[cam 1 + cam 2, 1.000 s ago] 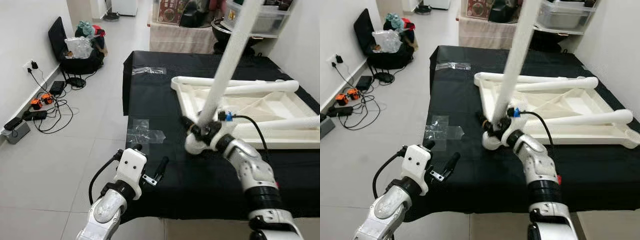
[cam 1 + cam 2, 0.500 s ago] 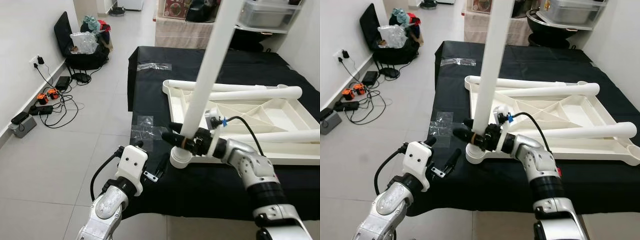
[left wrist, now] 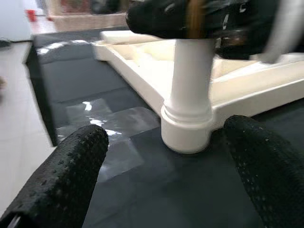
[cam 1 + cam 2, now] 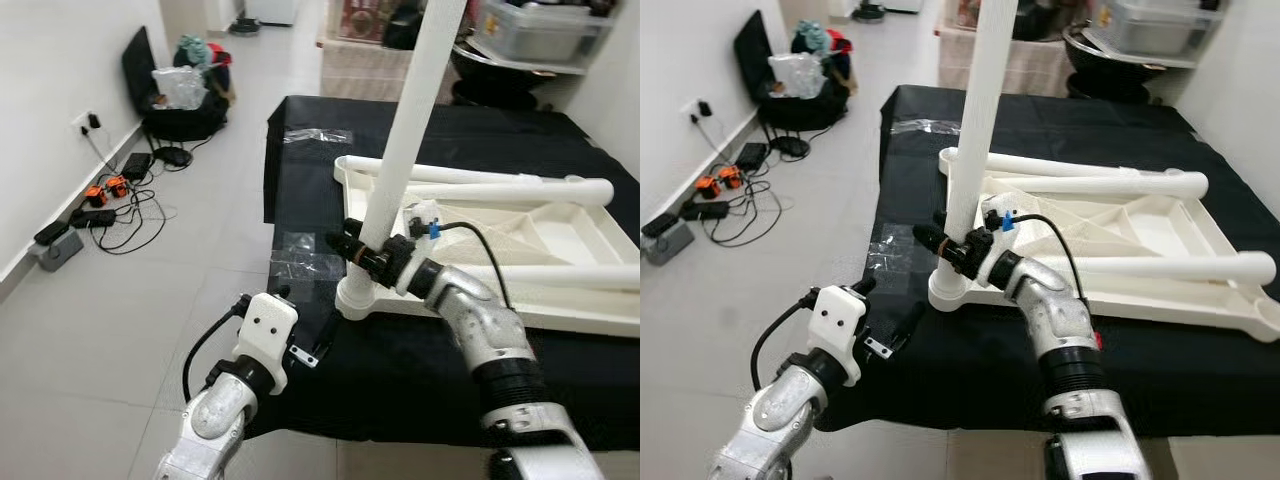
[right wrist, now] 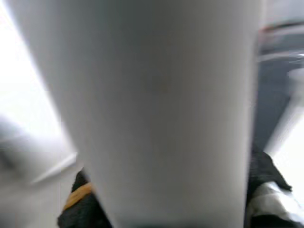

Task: Building children table

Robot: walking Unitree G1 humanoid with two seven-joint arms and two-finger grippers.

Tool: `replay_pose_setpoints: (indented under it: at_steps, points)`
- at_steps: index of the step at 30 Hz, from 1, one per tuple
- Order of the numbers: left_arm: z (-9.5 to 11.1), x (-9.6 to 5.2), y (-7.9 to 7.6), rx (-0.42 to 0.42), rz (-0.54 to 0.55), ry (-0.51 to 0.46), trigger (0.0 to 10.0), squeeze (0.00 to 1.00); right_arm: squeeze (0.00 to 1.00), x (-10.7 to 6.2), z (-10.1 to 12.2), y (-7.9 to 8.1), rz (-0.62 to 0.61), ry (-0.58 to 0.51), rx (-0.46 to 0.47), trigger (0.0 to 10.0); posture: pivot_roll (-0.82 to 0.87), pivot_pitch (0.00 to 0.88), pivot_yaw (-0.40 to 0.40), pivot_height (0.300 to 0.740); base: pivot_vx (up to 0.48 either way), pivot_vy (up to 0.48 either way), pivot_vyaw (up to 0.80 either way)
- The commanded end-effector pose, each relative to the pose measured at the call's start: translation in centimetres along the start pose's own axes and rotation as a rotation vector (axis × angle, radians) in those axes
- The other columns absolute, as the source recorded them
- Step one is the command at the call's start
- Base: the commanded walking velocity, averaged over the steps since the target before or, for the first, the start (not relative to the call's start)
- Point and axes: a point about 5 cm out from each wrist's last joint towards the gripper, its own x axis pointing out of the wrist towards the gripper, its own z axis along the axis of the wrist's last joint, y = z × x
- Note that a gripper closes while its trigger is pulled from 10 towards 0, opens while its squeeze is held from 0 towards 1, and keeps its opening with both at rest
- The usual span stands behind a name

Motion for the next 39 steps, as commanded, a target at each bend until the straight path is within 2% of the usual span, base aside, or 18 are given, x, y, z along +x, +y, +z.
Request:
replay_pose_setpoints:
  at_steps: [1, 2, 3, 5, 11, 12, 13, 17, 18, 20, 26, 27, 30, 31, 32, 34, 35, 39]
  points:
    - [-0.3, 0.0, -0.1, -0.007, -0.004, 0.011, 10.0, 0.00, 0.00, -1.5, 0.7, -4.1, -0.386, -0.035, -0.033, 0.0, 0.05, 0.021, -0.084, 0.740, 0.000, 0.000, 0.00]
    - [-0.3, 0.0, -0.1, -0.006, -0.004, 0.011, 10.0, 0.00, 0.00, -1.9, 0.8, -4.9, -0.524, -0.024, -0.073, 0.0, 0.05, 0.024, -0.084, 0.740, 0.000, 0.000, 0.00]
    - [-0.3, 0.0, -0.1, -0.006, -0.004, 0.011, 10.0, 0.00, 0.00, -1.9, 0.8, -4.9, -0.524, -0.024, -0.073, 0.0, 0.05, 0.024, -0.084, 0.740, 0.000, 0.000, 0.00]
    - [-0.3, 0.1, -0.1, -0.005, -0.004, 0.009, 10.0, 0.00, 0.00, -2.6, 1.3, -6.0, -0.701, -0.003, -0.135, 0.0, 0.05, 0.024, -0.086, 0.740, 0.000, 0.000, 0.00]
    - [-0.3, 0.1, 0.0, -0.002, -0.002, 0.009, 10.0, 0.00, 0.00, -3.0, 1.6, -6.4, -0.849, 0.040, -0.163, 0.0, 0.05, 0.023, -0.088, 0.740, 0.000, 0.000, 0.00]
    - [-0.3, 0.1, 0.0, 0.001, 0.000, 0.009, 10.0, 0.00, 0.00, -2.7, 1.7, -6.2, -0.834, 0.027, -0.153, 8.2, 0.05, 0.023, -0.088, 0.740, 0.000, 0.000, 0.00]
    - [-0.3, 0.1, 0.0, 0.000, 0.003, 0.010, 10.0, 0.00, 0.00, -2.0, 1.8, -5.6, -0.767, 0.023, -0.166, 10.0, 0.06, 0.019, -0.089, 0.740, 0.000, 0.000, 0.00]
    - [-0.3, 0.2, 0.0, 0.003, 0.004, 0.008, 10.0, 0.00, 0.00, -0.3, 1.5, -4.5, -0.625, -0.003, -0.105, 10.0, 0.05, 0.020, -0.086, 0.740, 0.000, 0.000, 0.00]
    - [-0.3, 0.2, 0.0, 0.003, 0.004, 0.008, 10.0, 0.00, 1.00, -0.2, 1.4, -4.3, -0.585, -0.024, -0.063, 10.0, 0.06, 0.016, -0.090, 0.740, 0.000, 0.000, 0.00]
    - [-0.3, 0.2, 0.1, 0.003, 0.004, 0.009, 10.0, 0.00, 1.00, -0.5, 1.7, -4.6, -0.594, -0.053, -0.125, 10.0, 0.06, 0.014, -0.090, 0.740, 0.000, 0.000, 0.00]
    - [-0.3, 0.2, 0.1, 0.003, 0.005, 0.008, 10.0, 0.00, 1.00, -0.8, 0.9, -5.4, -0.497, -0.018, 0.000, 10.0, 0.06, 0.014, -0.088, 0.740, 0.000, 0.000, 0.00]
    - [-0.4, 0.2, 0.1, 0.003, 0.005, 0.008, 10.0, 0.00, 0.00, -0.8, 0.8, -5.4, -0.442, -0.021, 0.045, 10.0, 0.06, 0.012, -0.087, 0.740, 0.000, 0.000, 0.00]
    - [-0.4, 0.2, 0.1, 0.004, 0.003, 0.009, 10.0, 0.00, 0.00, -0.8, 0.6, -4.8, -0.245, -0.026, 0.151, 10.0, 0.06, 0.011, -0.084, 0.740, 0.000, 0.000, 0.00]
    - [-0.4, 0.2, 0.1, 0.003, 0.001, 0.011, 10.0, 0.00, 0.00, -1.0, 0.7, -3.5, -0.016, -0.024, 0.211, 10.0, 0.06, 0.012, -0.081, 0.740, 0.000, 0.000, 0.00]
    - [-0.4, 0.2, 0.1, 0.003, 0.001, 0.011, 10.0, 0.00, 0.00, -1.0, 0.7, -3.5, -0.016, -0.024, 0.211, 10.0, 0.06, 0.012, -0.081, 0.740, 0.000, 0.000, 0.00]
    - [-0.4, 0.2, 0.0, 0.002, 0.000, 0.011, 10.0, 0.00, 0.00, -1.6, 0.7, -2.1, 0.204, 0.002, 0.244, 10.0, 0.06, 0.010, -0.083, 0.740, 0.000, 0.000, 0.00]
    - [-0.4, 0.2, 0.0, 0.002, 0.000, 0.011, 10.0, 0.00, 0.00, -1.6, 0.7, -2.1, 0.204, 0.002, 0.244, 10.0, 0.06, 0.010, -0.083, 0.740, 0.000, 0.000, 0.00]
    - [-0.4, 0.2, 0.0, 0.002, 0.000, 0.011, 10.0, 0.00, 0.00, -3.0, 0.1, -0.5, 0.482, 0.099, 0.250, 10.0, 0.06, 0.006, -0.084, 0.740, 0.000, 0.000, 0.00]
